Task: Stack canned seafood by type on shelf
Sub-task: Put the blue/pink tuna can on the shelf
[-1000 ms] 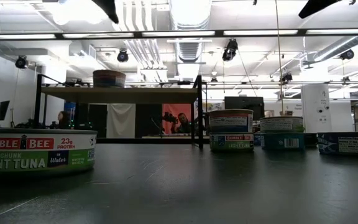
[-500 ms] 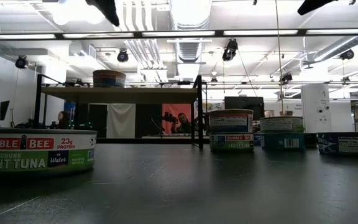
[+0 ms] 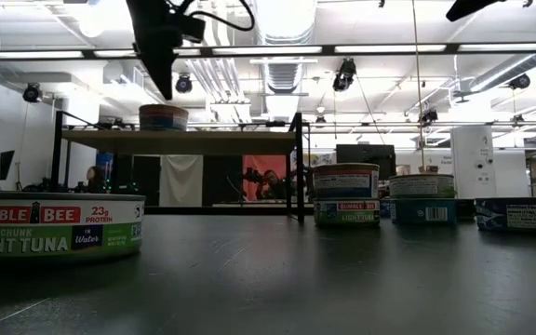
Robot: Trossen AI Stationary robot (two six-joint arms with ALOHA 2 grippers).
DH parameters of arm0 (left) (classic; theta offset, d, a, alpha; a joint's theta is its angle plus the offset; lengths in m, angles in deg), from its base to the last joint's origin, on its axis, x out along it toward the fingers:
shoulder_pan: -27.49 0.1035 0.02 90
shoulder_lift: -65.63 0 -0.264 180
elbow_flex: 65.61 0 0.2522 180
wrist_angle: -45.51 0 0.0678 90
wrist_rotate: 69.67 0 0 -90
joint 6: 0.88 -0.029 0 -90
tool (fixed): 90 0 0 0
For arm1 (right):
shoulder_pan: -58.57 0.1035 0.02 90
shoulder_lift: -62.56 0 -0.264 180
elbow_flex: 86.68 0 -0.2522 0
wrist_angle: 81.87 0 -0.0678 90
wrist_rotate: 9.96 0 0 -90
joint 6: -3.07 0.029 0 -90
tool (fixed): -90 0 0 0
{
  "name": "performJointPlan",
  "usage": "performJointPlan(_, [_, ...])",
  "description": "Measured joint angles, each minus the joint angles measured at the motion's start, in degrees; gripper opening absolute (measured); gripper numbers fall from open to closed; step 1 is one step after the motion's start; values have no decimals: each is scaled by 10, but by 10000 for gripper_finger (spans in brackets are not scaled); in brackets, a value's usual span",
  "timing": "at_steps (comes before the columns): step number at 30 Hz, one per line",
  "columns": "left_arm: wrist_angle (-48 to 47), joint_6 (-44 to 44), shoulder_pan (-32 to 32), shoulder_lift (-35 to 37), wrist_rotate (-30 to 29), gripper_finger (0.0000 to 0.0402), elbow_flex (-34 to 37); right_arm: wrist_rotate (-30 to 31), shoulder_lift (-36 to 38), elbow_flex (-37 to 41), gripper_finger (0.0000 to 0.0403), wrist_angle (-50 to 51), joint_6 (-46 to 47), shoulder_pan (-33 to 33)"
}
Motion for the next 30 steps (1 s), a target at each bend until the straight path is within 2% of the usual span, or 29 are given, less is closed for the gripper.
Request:
performJointPlan(8, [27, -33, 36, 1, 0, 0, 4, 4, 0, 0, 289, 0, 4, 0])
performJointPlan(16, [31, -30, 38, 2, -1, 0, 41, 13, 0, 1, 276, 0, 5, 0])
performJointPlan(26, [49, -47, 40, 2, -6, 0, 46, 14, 0, 9, 269, -10, 5, 0])
performJointPlan(30, [54, -54, 40, 1, -29, 0, 46, 14, 0, 12, 260, -11, 5, 0])
